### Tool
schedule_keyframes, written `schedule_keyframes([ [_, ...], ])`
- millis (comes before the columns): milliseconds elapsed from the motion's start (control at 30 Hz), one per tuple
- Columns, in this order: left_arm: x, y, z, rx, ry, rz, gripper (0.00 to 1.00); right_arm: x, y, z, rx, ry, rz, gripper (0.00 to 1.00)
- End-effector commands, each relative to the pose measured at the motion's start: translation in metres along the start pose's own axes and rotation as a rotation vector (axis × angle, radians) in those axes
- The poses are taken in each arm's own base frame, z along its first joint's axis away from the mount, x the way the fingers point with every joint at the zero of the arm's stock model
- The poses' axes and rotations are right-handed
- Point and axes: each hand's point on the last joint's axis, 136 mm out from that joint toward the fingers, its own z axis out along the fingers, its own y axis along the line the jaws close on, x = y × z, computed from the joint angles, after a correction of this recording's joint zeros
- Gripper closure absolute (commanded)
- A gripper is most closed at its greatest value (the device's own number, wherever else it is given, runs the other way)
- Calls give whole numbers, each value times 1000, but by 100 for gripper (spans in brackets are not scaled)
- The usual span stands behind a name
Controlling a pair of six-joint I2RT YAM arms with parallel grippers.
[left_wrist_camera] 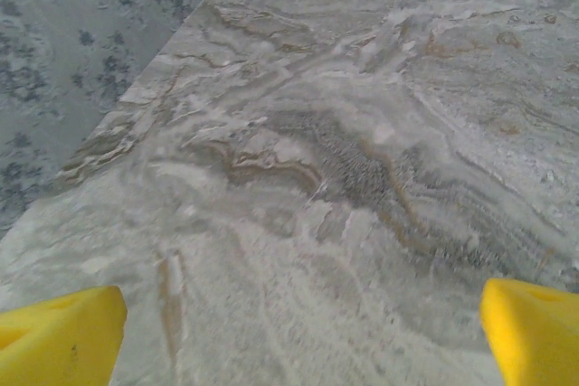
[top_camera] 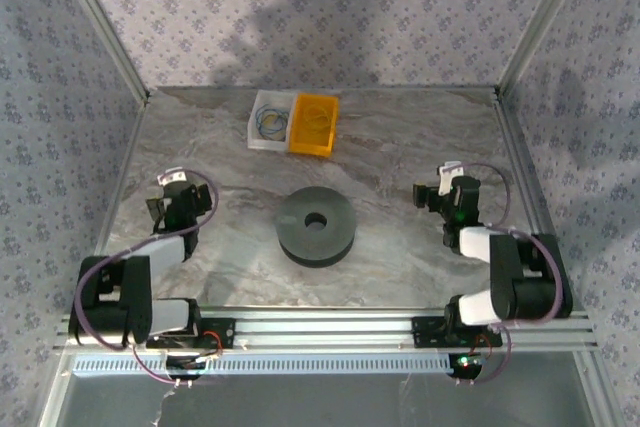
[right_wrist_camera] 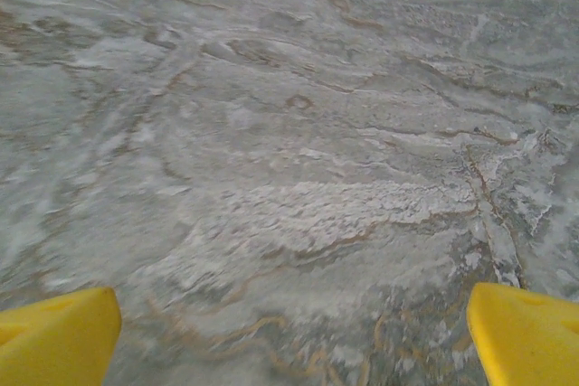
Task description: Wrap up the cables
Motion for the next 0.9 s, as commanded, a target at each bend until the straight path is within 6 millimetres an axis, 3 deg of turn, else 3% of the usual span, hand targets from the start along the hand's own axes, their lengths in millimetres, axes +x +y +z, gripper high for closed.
schedule_keyframes([
  [0, -44, -28, 18, 110, -80, -15, 0, -22, -15, 9, 37, -99, 68, 0],
  [67, -42, -39, 24, 144, -94, 22, 0, -21, -16, 9, 37, -101, 70, 0],
  [167, -24, -39, 21, 156, -157, 17, 0, -20, -16, 9, 35, -84, 69, 0],
  [233, -32, -39, 20, 158, -186, -1, 0, -20, -15, 10, 35, -85, 68, 0],
  [867, -29, -38, 25, 165, -150, -2, 0, -20, -14, 10, 42, -81, 57, 0],
])
